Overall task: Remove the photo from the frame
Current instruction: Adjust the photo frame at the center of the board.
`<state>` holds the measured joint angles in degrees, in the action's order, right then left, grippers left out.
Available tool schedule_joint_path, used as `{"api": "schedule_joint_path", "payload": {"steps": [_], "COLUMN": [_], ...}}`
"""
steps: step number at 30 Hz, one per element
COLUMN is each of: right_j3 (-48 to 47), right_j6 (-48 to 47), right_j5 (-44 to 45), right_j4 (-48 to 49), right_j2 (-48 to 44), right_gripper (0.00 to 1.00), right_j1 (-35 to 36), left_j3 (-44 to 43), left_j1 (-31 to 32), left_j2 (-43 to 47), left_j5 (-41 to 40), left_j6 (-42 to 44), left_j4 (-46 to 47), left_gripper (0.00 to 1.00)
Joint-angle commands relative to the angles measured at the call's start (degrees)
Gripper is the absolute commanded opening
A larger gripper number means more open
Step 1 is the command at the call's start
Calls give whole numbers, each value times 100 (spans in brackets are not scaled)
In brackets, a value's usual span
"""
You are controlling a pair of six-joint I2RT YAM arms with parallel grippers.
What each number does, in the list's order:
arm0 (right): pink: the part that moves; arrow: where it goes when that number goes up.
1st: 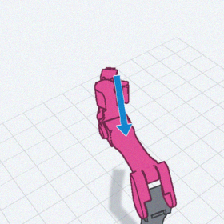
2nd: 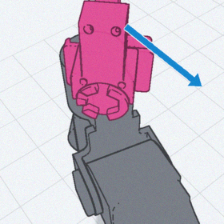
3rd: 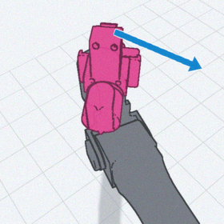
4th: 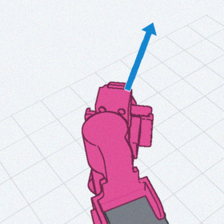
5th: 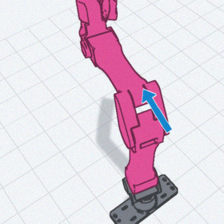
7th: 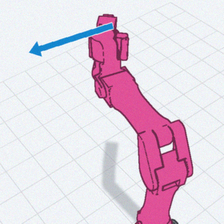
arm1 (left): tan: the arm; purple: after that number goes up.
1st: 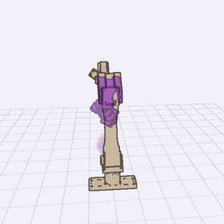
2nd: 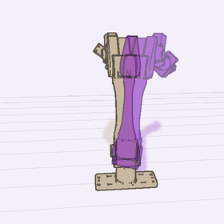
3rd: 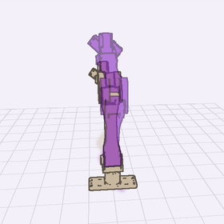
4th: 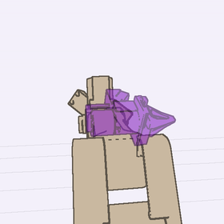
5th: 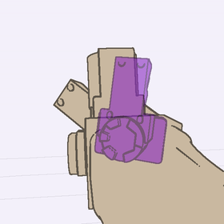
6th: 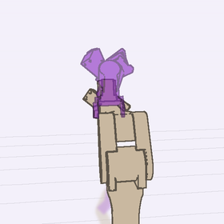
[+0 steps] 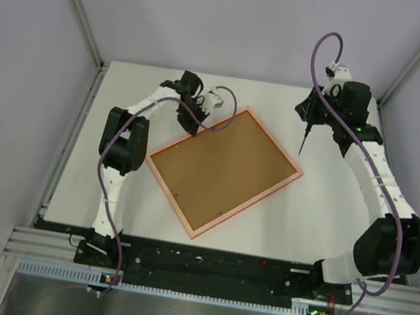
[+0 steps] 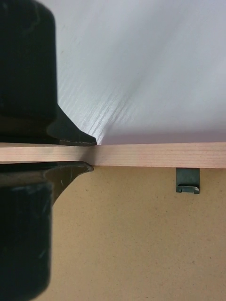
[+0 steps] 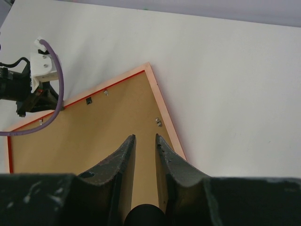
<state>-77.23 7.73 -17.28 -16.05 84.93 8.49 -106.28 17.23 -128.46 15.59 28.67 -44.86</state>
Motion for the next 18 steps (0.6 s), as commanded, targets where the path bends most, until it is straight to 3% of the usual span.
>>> {"api": "schedule_joint_path", "payload": {"steps": [1, 9, 18], "right_j3": [50, 200, -731], "right_j6": [115, 835, 1512], "right_j5": [-65, -21, 197], "right_j4": [252, 814, 955], "right_j2": [-38, 392, 1578], "right_gripper": [0, 0, 0], "right_j1": [-58, -58, -14], "left_j3": [-218, -568, -1351], "left_j1": [-1, 26, 341], "left_j2": [-91, -223, -741], "left_j5": [452, 805, 761], "left_j6": [631, 1035, 1580], "left_j4": [48, 179, 223], "left_gripper": [0, 0, 0]}}
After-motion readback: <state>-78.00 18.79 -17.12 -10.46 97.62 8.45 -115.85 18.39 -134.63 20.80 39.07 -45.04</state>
